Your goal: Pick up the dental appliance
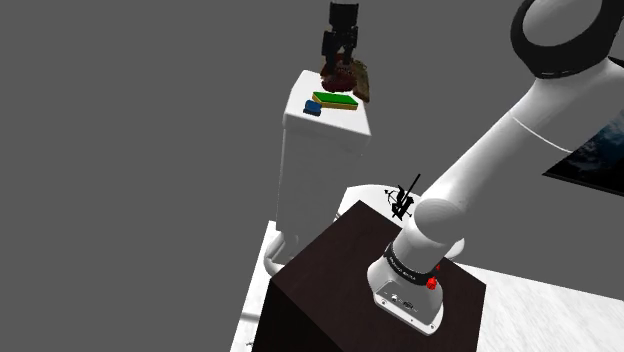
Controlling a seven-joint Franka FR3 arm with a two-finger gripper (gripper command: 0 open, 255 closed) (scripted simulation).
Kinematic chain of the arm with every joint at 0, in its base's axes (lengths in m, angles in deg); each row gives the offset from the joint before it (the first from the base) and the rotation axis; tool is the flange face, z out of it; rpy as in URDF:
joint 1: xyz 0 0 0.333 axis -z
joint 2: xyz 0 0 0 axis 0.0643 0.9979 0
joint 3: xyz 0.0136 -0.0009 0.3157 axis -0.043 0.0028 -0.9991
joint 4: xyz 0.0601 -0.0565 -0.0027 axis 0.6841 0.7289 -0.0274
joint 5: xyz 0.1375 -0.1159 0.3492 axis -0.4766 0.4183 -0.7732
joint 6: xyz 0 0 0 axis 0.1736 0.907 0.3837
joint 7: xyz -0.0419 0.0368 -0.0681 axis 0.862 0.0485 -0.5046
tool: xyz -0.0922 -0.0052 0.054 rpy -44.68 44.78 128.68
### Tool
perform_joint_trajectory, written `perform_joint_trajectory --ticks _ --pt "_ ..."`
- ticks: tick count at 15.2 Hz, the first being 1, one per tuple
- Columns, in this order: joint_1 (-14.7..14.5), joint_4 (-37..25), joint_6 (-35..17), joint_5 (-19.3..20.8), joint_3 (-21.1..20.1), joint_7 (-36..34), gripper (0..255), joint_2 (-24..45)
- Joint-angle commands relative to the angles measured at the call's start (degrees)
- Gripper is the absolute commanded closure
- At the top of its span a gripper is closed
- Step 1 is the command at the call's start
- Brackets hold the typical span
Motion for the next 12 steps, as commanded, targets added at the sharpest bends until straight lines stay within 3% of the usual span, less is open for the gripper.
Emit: perform_joint_trajectory --ticks 1,6,12 --pt "0.8 -4.8 1.0 1.4 0.9 1.1 0 5.4" --pt "2.1 -20.7 6.2 4.0 2.0 3.9 0 17.2" --pt "2.5 -14.6 1.4 4.1 1.5 2.6 0 16.1"
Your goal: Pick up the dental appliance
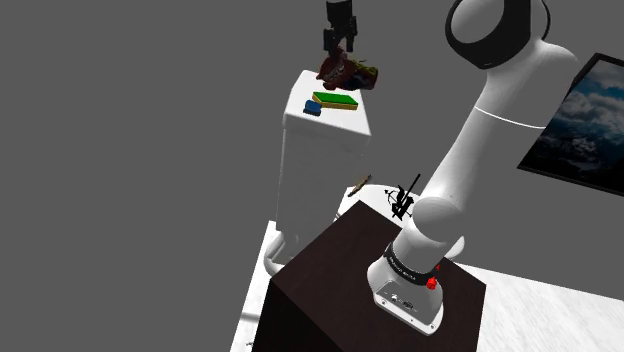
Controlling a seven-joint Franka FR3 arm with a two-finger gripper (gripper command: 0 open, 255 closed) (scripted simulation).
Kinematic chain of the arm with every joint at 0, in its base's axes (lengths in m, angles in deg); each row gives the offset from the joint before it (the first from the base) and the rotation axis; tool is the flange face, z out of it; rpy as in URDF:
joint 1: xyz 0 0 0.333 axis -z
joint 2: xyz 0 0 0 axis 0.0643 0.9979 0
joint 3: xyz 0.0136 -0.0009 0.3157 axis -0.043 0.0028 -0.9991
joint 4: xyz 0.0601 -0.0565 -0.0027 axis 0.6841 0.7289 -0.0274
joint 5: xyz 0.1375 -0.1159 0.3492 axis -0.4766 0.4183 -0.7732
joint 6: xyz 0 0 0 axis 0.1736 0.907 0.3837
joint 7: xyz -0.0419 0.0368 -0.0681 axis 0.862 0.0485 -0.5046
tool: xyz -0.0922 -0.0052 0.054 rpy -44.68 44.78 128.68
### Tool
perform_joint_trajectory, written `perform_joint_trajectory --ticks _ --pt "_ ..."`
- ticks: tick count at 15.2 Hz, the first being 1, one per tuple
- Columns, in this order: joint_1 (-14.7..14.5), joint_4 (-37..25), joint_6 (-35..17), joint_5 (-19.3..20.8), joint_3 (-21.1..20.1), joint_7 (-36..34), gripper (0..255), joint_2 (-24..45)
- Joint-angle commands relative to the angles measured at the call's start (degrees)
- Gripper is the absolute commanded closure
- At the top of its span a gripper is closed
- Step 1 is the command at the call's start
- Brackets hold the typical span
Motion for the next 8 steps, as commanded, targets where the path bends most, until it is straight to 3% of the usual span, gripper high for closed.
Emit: perform_joint_trajectory --ticks 1,3,4,8 --pt "0.3 3.4 -2.0 -6.4 -0.3 -0.4 0 1.0" --pt "0.6 3.9 -2.4 -6.4 -0.6 -0.5 0 1.0" --pt "1.1 6.3 -3.4 -6.1 -0.1 0.2 255 -0.9" --pt "-0.6 5.1 -1.1 -6.4 -1.6 -2.2 255 -0.7"
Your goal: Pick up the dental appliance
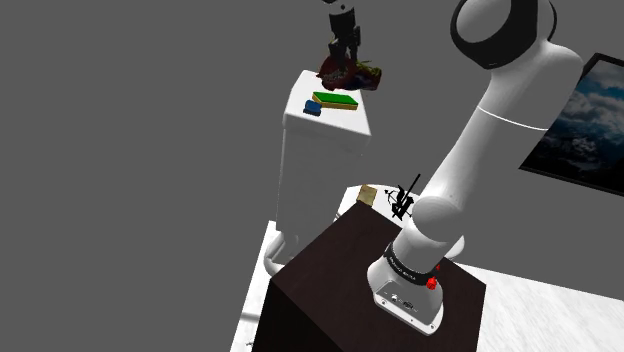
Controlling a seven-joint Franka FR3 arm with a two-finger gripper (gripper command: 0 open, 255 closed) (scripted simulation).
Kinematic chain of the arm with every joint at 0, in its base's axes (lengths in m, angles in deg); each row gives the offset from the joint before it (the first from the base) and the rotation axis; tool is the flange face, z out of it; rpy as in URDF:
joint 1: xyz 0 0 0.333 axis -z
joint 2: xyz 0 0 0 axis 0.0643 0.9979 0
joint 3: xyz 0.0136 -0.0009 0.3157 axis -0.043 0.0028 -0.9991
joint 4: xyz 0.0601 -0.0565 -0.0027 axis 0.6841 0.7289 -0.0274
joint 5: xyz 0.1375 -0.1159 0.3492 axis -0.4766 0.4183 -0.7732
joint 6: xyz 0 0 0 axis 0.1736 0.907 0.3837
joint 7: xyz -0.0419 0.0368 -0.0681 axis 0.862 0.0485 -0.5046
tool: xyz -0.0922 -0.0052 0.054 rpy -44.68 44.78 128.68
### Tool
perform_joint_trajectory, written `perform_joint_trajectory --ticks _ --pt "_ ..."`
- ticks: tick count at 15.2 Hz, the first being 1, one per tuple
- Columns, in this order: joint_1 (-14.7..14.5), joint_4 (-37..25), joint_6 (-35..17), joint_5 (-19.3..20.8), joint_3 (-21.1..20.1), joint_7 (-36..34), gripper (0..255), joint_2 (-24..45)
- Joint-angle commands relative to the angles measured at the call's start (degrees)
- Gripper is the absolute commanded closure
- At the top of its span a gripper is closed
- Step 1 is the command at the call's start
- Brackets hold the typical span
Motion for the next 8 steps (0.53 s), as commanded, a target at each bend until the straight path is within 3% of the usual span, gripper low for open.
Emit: perform_joint_trajectory --ticks 1,4,5,8 --pt "-1.5 -0.6 0.3 -11.6 -1.5 -0.6 255 1.6" --pt "-1.9 1.0 -0.2 -11.6 -1.8 -1.6 255 1.0" --pt "0.4 -1.4 -0.8 -11.5 -0.9 1.6 255 2.3" --pt "1.0 -4.2 1.6 -11.4 -1.5 2.2 255 2.7"
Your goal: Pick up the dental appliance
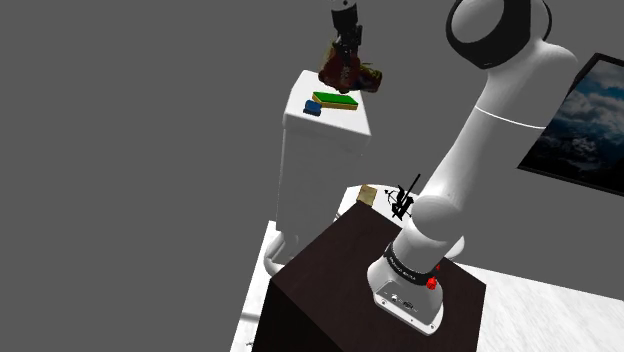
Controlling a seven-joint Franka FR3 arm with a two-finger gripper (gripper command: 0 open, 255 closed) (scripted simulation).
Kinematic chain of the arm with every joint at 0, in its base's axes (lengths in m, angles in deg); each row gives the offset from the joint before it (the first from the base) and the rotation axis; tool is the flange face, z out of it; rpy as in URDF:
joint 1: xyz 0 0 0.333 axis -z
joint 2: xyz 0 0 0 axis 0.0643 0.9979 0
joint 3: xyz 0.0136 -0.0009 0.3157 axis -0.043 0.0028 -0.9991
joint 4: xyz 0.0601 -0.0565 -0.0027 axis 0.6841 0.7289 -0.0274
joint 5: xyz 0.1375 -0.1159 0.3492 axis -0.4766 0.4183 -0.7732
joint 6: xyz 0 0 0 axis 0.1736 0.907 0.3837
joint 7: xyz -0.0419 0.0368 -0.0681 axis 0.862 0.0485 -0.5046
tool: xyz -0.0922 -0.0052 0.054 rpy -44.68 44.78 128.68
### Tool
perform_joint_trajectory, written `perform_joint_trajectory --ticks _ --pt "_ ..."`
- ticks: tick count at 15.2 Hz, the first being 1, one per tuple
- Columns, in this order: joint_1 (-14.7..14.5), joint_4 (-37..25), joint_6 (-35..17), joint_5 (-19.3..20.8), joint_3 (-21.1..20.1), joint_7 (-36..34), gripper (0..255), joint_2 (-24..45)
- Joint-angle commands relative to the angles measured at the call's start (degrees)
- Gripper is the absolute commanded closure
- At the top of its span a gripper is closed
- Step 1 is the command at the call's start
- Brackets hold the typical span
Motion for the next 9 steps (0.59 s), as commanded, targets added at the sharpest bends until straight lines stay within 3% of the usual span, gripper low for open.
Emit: perform_joint_trajectory --ticks 1,9 --pt "-0.1 -2.2 0.7 -12.6 -1.1 0.2 255 1.6" --pt "1.0 -11.2 7.4 -12.3 -2.5 1.9 255 3.7"
